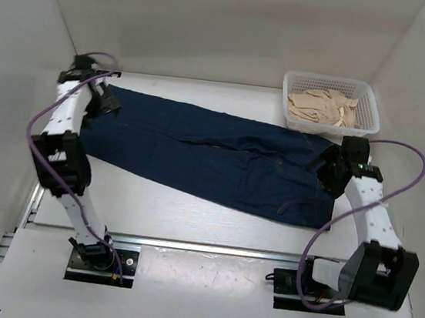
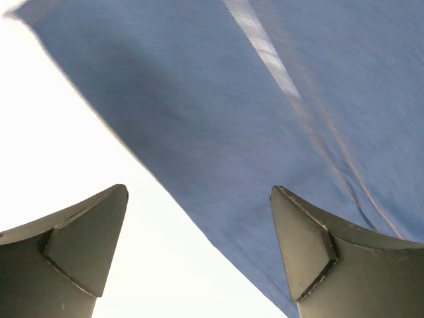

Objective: Fold and stack the trousers
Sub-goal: Fold the trousers

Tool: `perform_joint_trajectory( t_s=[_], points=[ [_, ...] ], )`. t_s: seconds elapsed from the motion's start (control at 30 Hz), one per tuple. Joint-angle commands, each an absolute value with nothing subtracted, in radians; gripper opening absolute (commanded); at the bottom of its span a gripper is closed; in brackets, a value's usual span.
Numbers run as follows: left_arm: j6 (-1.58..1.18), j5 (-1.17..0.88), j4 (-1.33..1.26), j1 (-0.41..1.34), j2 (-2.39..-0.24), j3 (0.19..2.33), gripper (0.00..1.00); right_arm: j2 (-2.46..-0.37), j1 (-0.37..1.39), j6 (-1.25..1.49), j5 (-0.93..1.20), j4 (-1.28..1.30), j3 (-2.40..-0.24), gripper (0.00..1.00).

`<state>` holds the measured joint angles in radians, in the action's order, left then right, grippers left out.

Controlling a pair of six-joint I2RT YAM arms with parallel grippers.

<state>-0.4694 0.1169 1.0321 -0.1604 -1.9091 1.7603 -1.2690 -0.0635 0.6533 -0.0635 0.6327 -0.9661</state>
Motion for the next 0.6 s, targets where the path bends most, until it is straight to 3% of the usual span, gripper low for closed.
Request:
perform_joint_trajectory(
  t_s=[0.0,0.07,0.1,0.17,0.2,0.23,0.33,0.43,0.57],
  points=[
    [-0.518,0.094,0.971,-0.305,-1.852,1.556,1.0,-1.172,-0.066,0.604,-0.046,0.68,-0.884,0.83],
    [-0.529,0.094,0.951,-0.316,-1.864,1.522,0.98,-1.143,-0.066,0.604,-0.011,0.69,-0.856,0.74],
    [-0.529,0.103,0.951,-0.342,-1.876,1.522,0.98,-1.132,-0.066,0.604,0.003,0.69,-0.838,0.63],
    [-0.543,0.118,0.939,-0.362,-1.91,1.522,0.98,-1.12,-0.066,0.604,0.035,0.703,-0.822,0.49],
    [-0.543,0.118,0.939,-0.386,-1.928,1.537,0.99,-1.12,-0.066,0.594,0.046,0.703,-0.822,0.36],
    [-0.528,0.071,0.939,-0.399,-1.962,1.569,0.99,-1.12,-0.066,0.594,0.046,0.703,-0.812,0.32],
    [-0.514,0.07,0.93,-0.408,-2.006,1.636,0.99,-1.12,-0.066,0.594,0.046,0.716,-0.811,0.3],
    [-0.514,0.06,0.94,-0.408,-2.074,1.677,0.99,-1.12,-0.066,0.594,0.046,0.735,-0.811,0.39],
    [-0.514,0.051,0.94,-0.408,-2.105,1.687,0.97,-1.131,-0.066,0.62,0.026,0.778,-0.857,0.41]
  ],
)
